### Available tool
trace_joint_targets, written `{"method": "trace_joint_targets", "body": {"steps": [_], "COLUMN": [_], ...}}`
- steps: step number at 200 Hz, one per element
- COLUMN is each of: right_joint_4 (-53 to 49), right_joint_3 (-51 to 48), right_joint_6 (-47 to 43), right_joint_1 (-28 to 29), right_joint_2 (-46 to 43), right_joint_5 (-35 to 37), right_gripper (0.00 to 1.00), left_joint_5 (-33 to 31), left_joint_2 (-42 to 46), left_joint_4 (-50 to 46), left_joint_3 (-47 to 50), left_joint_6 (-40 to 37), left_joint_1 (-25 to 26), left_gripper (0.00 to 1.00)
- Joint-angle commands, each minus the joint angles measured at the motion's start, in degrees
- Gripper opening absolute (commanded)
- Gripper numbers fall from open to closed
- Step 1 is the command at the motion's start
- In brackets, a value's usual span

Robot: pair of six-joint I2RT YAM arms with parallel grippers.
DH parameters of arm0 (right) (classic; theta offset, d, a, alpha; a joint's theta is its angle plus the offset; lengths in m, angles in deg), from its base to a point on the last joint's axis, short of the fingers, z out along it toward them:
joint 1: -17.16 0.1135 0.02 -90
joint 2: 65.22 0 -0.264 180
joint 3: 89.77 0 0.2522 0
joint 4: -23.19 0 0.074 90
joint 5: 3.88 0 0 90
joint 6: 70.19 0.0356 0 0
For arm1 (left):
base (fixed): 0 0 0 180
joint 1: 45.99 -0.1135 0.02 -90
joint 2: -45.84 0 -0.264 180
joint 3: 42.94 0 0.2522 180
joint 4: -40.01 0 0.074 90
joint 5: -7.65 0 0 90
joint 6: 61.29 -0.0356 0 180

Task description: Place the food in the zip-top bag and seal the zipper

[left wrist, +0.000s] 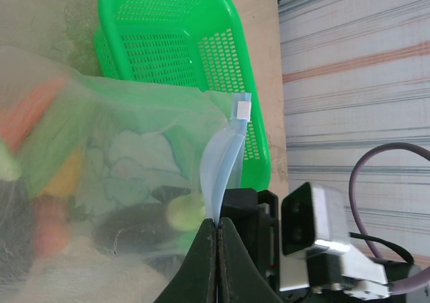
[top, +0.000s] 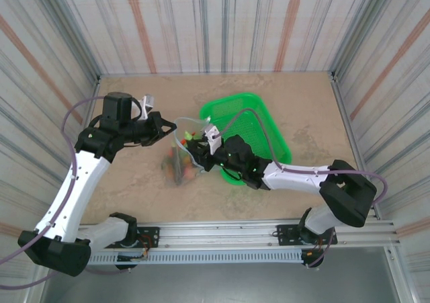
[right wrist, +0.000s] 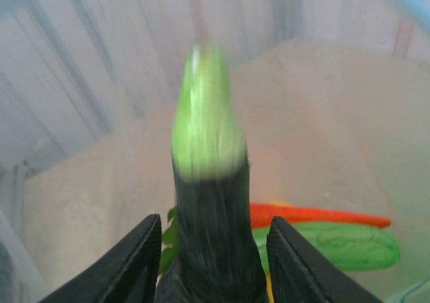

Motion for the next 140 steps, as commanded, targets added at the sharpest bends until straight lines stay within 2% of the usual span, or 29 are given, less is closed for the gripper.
{"method": "trace_joint_targets", "body": {"steps": [1,16,59,76,100,123,140], "right_joint_4": [-2.8,-4.5,-13.3,-22.8,-38.1,-40.3,-42.9], "right_joint_3": [2.3,3.3,8.1,12.7,19.9,19.0,18.5], "right_joint_6": [0.6,0.4,-0.3,1.4,3.7,4.0,4.2], "right_joint_1": [-0.5,-1.0,-2.9,-4.0,-7.4,-9.4,-10.7], "right_joint_2": [-0.7,-2.2,-8.2,-10.9,-13.6,-17.2,-19.6], "right_joint_5": [-0.5,-0.4,-0.8,0.6,-1.2,0.9,4.2], "right_gripper": [0.55,0.58,0.59,0.62,0.62,0.62,0.62], "left_joint_5": [0.8,0.8,-0.5,-2.9,-8.2,-13.4,-11.7], "left_joint_2": [-0.1,-0.1,-0.2,0.4,2.5,2.7,1.1], "left_joint_4": [2.0,2.1,1.4,0.5,0.3,-0.4,0.6], "left_joint_3": [-1.6,-1.6,-2.2,-2.4,-2.8,-4.3,-5.0], "left_joint_6": [0.2,0.2,-1.1,-1.7,-2.4,-5.0,-5.1], "left_joint_1": [0.4,0.4,0.4,0.2,0.1,-0.6,-2.3], "left_gripper": [0.0,0.0,0.0,0.0,0.0,0.0,0.0]}}
